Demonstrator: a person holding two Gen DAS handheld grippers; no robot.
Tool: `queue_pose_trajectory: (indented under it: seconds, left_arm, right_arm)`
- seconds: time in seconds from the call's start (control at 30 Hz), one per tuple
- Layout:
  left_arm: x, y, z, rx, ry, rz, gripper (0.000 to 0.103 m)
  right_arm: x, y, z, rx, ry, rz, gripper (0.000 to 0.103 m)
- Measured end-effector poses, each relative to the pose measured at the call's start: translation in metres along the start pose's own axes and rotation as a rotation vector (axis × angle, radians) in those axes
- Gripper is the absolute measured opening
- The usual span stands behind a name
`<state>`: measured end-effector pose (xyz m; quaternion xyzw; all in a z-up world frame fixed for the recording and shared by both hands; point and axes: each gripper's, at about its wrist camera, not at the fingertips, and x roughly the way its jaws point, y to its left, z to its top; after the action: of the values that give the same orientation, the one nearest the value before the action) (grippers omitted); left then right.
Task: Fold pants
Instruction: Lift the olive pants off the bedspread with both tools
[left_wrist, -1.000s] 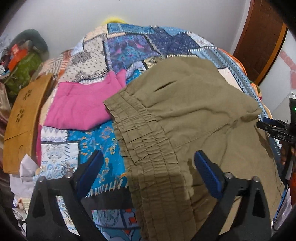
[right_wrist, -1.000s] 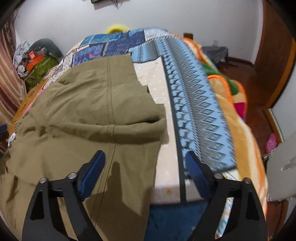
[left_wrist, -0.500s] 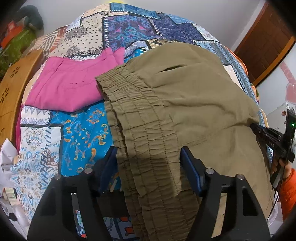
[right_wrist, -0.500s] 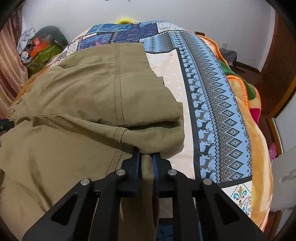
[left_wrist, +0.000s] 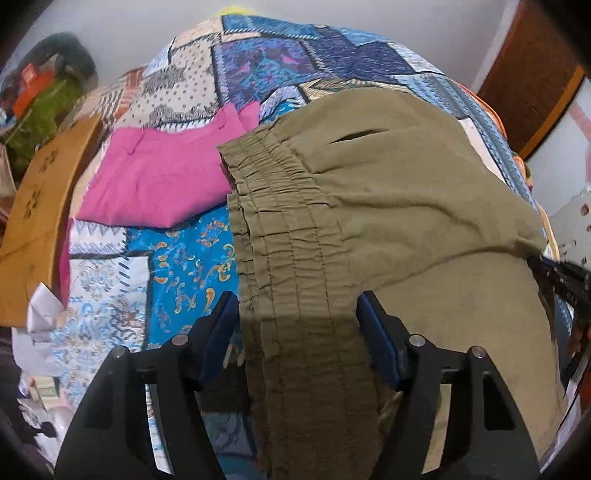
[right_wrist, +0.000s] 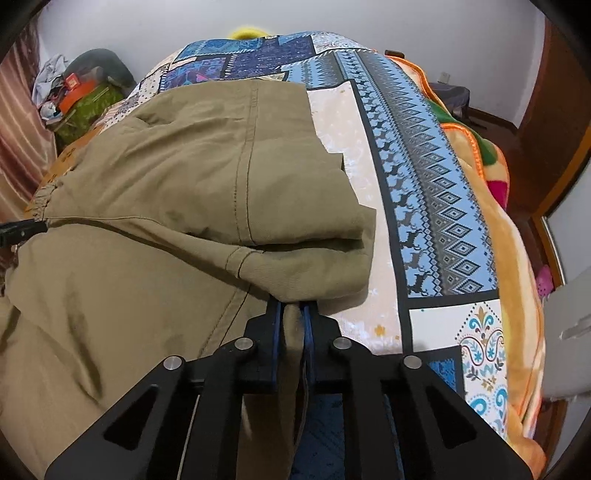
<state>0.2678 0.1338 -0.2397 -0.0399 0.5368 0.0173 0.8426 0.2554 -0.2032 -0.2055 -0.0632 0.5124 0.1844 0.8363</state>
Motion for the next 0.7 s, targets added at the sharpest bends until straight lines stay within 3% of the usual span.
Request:
queue_pose_trajectory:
  seconds: [0.1, 0.13, 0.2, 0.23, 0.33, 0.47, 0.6, 0.7]
  left_arm:
    - [-0.018, -0.006, -0.002, 0.052, -0.032, 0.008, 0.068]
    - [-0.025, -0.006, -0.001, 0.065, -0.048, 0.011, 0.069]
    - [-0.033, -0.004, 0.003, 0.064, -0.068, 0.011, 0.069]
    - [-0.036, -0.003, 0.007, 0.058, -0.08, 0.008, 0.069]
    - [-0.039, 0.001, 0.021, 0.042, -0.103, 0.011, 0.072]
    - [-0.026, 0.008, 0.039, 0.004, -0.091, 0.001, 0.075]
    - [0.0, 0.012, 0.045, -0.035, -0.04, -0.019, 0.075]
    - [0.019, 0.009, 0.039, -0.036, 0.01, -0.066, 0.075]
  right_arm:
    - [-0.01, -0.002, 0.003, -0.013, 0.012, -0.031, 0.026]
    - [-0.015, -0.003, 0.003, -0.014, 0.003, -0.028, 0.029]
    - [-0.028, -0.009, 0.007, 0.004, -0.036, -0.011, 0.045]
    - [-0.034, -0.011, 0.009, 0.015, -0.057, -0.005, 0.047]
    - [-0.044, -0.018, 0.026, 0.039, -0.112, 0.008, 0.048]
    - [-0.032, -0.022, 0.047, 0.048, -0.109, 0.004, 0.048]
    - [-0.004, -0.023, 0.056, 0.037, -0.06, 0.006, 0.048]
    - [0.02, -0.023, 0.055, 0.041, -0.008, 0.058, 0.048]
